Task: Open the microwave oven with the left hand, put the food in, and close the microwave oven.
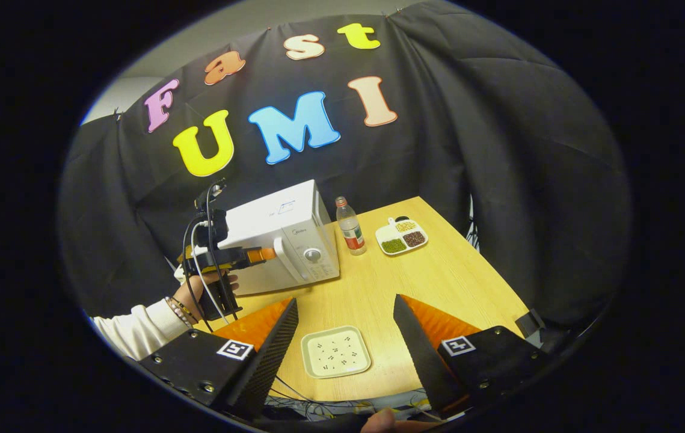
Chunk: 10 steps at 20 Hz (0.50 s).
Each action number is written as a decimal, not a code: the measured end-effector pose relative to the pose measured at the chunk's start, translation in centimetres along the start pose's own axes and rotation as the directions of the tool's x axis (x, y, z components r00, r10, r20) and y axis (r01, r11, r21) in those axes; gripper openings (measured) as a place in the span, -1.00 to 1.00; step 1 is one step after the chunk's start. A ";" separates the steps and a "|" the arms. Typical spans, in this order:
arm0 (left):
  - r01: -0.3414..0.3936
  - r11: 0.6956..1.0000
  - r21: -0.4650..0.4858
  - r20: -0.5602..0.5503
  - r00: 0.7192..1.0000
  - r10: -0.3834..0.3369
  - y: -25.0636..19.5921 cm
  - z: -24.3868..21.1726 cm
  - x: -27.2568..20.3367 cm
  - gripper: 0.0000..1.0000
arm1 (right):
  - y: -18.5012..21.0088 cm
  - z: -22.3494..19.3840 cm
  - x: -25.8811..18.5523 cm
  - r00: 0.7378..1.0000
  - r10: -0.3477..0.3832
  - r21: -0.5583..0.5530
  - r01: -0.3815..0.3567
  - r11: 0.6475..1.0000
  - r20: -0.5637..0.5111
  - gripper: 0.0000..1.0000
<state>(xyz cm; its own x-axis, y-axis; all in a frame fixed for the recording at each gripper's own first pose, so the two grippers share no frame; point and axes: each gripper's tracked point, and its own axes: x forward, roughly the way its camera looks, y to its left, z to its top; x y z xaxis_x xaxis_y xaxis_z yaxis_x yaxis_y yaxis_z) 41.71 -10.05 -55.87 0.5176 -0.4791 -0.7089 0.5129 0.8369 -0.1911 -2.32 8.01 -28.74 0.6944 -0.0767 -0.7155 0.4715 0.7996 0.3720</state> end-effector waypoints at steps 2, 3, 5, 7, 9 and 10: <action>0.018 1.000 -0.018 0.028 0.999 -0.018 -1.6 -1.2 -5.0 0.91 | -0.8 -0.3 0.6 0.999 0.048 -0.043 -0.049 0.998 -0.020 0.95; 0.019 0.999 -0.043 0.032 0.999 -0.017 -2.2 -2.6 -7.6 0.80 | -1.0 -0.2 0.8 0.996 0.088 -0.063 -0.090 0.994 -0.033 0.95; -0.011 0.997 -0.070 0.024 1.000 0.012 -3.2 -5.4 -13.2 0.91 | -2.1 0.2 1.5 0.988 0.146 -0.111 -0.152 0.982 -0.054 0.95; -0.081 0.994 -0.073 0.056 0.995 0.086 -3.4 -6.1 -18.3 1.00 | -3.2 1.2 2.3 0.979 0.192 -0.178 -0.200 0.963 -0.062 0.95; -0.149 0.984 -0.101 0.119 0.980 0.161 -3.9 -5.6 -24.0 0.90 | -3.8 1.5 3.3 0.968 0.229 -0.261 -0.247 0.933 -0.099 0.95; -0.172 0.977 -0.129 0.150 0.970 0.191 -4.4 -5.3 -26.8 0.89 | -3.6 1.8 3.7 0.963 0.246 -0.315 -0.269 0.910 -0.112 0.95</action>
<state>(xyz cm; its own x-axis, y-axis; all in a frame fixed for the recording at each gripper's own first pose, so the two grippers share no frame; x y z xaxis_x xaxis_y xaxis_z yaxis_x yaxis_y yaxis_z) 21.94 0.48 -39.68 0.7026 -0.3447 -0.6225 0.3232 0.9340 -0.1523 -0.48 3.74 -31.66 0.7237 0.1892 -0.6636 0.0712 0.9361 0.3445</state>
